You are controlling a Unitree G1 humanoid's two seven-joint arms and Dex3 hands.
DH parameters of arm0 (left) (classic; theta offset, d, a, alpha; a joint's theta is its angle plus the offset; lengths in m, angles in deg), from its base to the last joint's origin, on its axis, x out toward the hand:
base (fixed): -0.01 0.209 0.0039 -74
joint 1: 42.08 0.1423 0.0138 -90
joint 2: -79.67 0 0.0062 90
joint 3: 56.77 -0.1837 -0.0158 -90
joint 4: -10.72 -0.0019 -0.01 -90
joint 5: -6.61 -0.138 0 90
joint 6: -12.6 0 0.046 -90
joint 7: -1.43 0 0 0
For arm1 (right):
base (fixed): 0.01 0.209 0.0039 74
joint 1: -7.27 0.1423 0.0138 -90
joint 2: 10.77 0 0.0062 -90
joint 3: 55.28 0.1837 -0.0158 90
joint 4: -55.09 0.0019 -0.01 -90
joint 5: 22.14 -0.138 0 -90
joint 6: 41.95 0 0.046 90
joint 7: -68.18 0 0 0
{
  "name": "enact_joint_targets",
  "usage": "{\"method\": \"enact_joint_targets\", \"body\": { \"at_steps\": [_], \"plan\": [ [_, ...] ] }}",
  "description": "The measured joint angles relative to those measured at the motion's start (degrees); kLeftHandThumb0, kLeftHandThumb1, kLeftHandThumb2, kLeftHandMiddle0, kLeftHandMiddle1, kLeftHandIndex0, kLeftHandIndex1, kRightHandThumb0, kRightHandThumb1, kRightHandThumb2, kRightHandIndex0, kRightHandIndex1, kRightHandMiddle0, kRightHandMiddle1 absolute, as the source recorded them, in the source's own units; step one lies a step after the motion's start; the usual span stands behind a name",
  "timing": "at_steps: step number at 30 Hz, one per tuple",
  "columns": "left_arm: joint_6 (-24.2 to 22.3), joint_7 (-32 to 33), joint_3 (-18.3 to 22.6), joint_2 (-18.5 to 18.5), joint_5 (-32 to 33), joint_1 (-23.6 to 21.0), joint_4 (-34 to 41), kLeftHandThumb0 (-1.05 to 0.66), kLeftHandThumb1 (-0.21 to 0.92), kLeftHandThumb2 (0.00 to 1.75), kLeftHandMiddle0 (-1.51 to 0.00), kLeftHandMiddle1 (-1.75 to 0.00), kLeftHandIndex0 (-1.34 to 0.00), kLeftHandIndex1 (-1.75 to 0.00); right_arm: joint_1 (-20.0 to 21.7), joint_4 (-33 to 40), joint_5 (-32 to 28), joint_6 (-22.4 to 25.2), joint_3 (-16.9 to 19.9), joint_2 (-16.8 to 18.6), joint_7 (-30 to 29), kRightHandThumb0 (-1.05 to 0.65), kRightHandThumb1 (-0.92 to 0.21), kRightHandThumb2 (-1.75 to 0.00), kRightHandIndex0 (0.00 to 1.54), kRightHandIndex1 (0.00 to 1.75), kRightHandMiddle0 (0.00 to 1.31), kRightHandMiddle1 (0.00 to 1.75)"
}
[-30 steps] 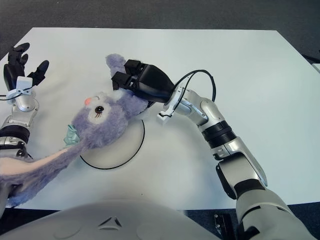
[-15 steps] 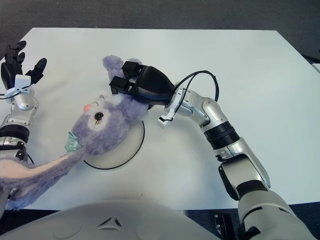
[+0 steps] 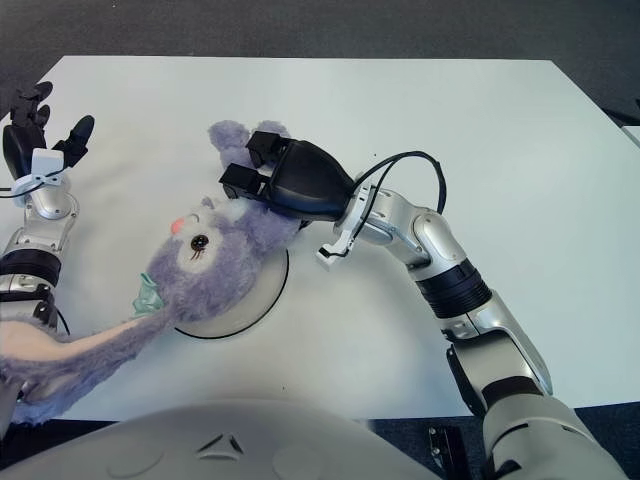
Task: Put the doll into the plate.
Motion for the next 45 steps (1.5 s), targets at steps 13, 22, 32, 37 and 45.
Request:
{"method": "enact_joint_targets", "body": {
  "at_steps": [13, 22, 32, 37, 45],
  "plan": [
    [-0.4, 0.1, 0.0, 0.2, 0.0, 0.0, 0.1, -0.45, 0.92, 0.29, -0.70, 0.00, -0.43, -0.56, -0.1, 6.0, -0.1, 4.2, 0.0, -1.6, 11.3, -0.25, -0.88, -0.01, 0.23, 0.02, 0.42, 0.16],
    [-0.5, 0.1, 0.0, 0.3, 0.0, 0.0, 0.1, -0.45, 0.92, 0.29, -0.71, 0.00, -0.44, -0.56, -0.6, 6.4, -0.5, 4.8, 0.0, -1.6, 12.3, -0.24, -0.89, -0.01, 0.23, 0.00, 0.45, 0.10],
    [-0.8, 0.2, 0.0, 0.6, -0.3, 0.0, 0.2, -0.44, 0.92, 0.29, -0.71, 0.00, -0.44, -0.55, -1.0, 6.7, -0.8, 4.9, 0.1, -1.9, 12.5, -0.24, -0.90, -0.01, 0.14, 0.00, 0.44, 0.06],
    [-0.8, 0.3, 0.0, 0.7, -0.3, 0.0, 0.3, -0.44, 0.92, 0.29, -0.71, 0.00, -0.44, -0.55, -1.0, 6.8, -1.0, 4.9, 0.1, -2.0, 12.6, -0.22, -0.91, -0.01, 0.09, 0.00, 0.37, 0.03],
    [-0.9, 1.1, -0.3, 1.0, -0.9, 0.0, 0.4, -0.45, 0.92, 0.29, -0.71, 0.00, -0.45, -0.55, -1.1, 7.7, -9.4, 3.5, 1.8, -6.6, 18.0, -0.19, -0.91, -0.01, 0.01, 0.00, 0.24, 0.00]
  ]
}}
